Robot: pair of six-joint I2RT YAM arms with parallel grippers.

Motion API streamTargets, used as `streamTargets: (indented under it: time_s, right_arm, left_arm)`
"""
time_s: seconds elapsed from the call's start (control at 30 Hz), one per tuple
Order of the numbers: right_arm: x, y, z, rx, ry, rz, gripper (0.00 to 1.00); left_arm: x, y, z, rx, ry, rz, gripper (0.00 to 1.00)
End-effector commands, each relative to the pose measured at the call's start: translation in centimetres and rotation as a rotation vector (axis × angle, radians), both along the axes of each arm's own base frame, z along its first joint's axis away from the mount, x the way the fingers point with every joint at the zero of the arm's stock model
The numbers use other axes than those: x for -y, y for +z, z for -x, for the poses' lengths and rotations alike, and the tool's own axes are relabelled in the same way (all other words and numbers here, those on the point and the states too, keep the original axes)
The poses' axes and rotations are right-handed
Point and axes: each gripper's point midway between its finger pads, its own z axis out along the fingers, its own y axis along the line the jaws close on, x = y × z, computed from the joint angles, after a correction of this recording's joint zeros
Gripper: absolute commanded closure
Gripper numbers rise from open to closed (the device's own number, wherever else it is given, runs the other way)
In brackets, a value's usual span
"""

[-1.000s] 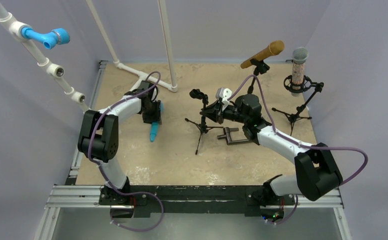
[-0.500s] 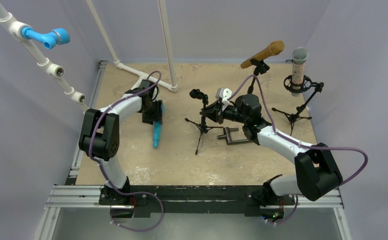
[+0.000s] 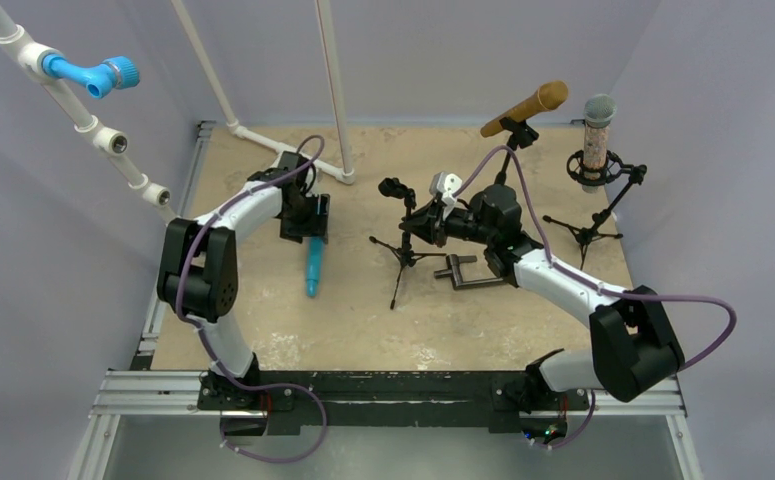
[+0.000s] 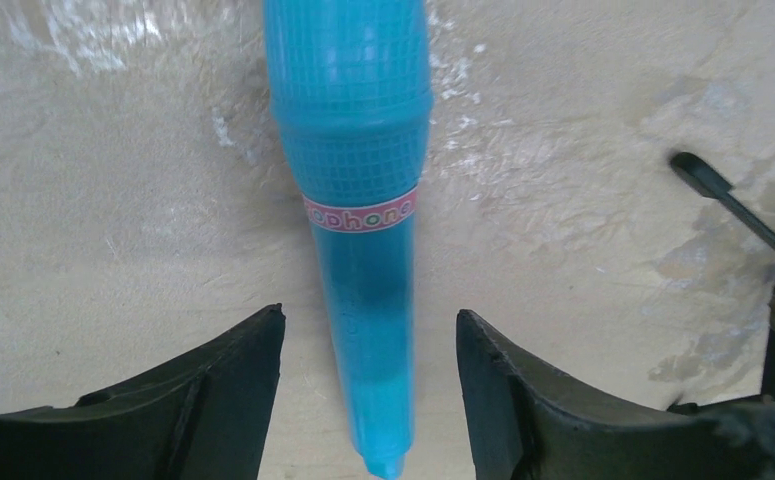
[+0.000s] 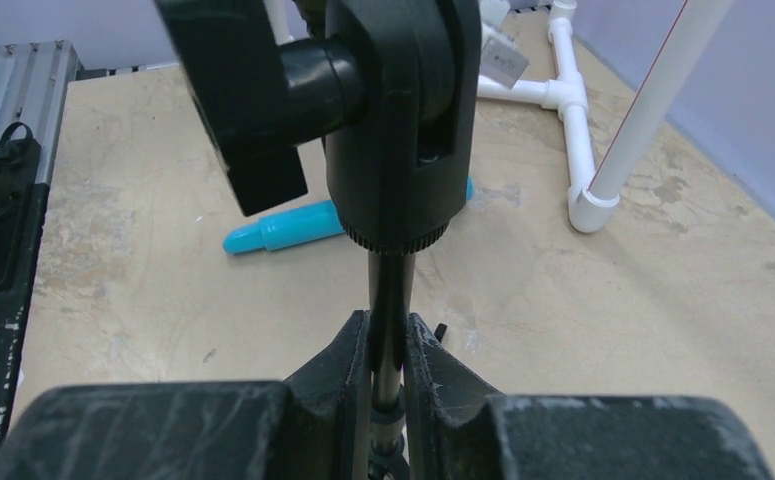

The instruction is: Remove the microphone from the stand

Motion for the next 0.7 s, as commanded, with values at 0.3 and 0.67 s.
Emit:
streamTargets:
  time_s: [0.3, 0.67]
  right_arm:
    - [-0.8, 4.3, -1.1, -0.204, -0.025, 0.016, 1.0]
    - [0.1, 11.0, -3.1, -0.29, -0.181, 0.014, 1.0]
  left_arm:
    - [3.7, 16.4, -1.0, 0.585, -0.354, 0.192, 0.25]
    - [11.0, 20.8, 4.4, 0.8, -0.689, 0.376, 0.23]
